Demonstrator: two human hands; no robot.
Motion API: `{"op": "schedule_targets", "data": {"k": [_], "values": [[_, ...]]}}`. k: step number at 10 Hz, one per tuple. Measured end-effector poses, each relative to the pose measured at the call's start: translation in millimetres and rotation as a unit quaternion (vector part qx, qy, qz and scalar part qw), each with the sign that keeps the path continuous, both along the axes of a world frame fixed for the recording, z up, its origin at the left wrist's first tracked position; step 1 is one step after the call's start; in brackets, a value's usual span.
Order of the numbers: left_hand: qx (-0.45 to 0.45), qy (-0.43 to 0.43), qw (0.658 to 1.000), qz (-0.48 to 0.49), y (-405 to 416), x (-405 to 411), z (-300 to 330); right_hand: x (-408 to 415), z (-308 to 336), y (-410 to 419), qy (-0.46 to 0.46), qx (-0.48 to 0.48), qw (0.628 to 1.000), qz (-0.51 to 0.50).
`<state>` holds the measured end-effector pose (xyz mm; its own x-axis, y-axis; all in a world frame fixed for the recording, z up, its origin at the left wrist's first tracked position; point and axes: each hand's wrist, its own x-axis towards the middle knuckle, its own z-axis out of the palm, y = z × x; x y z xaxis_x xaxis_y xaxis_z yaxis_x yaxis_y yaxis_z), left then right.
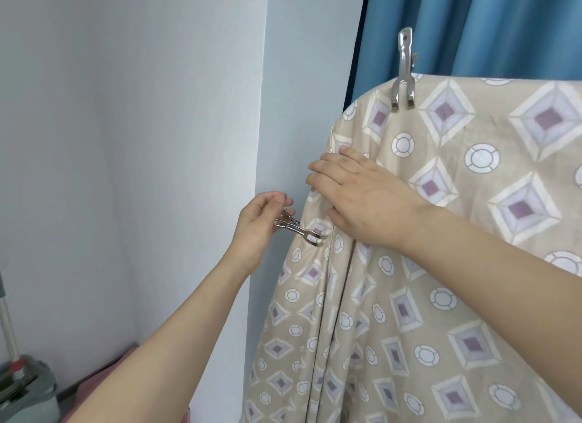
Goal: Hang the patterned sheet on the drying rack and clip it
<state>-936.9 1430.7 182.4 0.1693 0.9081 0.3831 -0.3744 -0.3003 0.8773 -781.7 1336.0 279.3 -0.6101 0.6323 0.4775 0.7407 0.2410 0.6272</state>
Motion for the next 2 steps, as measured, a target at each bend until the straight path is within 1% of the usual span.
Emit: {"op": "schedule_targets", "data": {"k": [1, 2], "values": [[0.029, 0.02, 0.999, 0.028, 3.0, -0.9, 1.6, 4.9, 2.2, -3.5, 0.018, -0.009, 1.0, 0.005], [0.102, -0.009, 0.989, 0.107, 5.2, -15.4, 18.2, 11.4, 8.9, -23.1, 0.125, -0.028, 0.991, 0.042]]}}
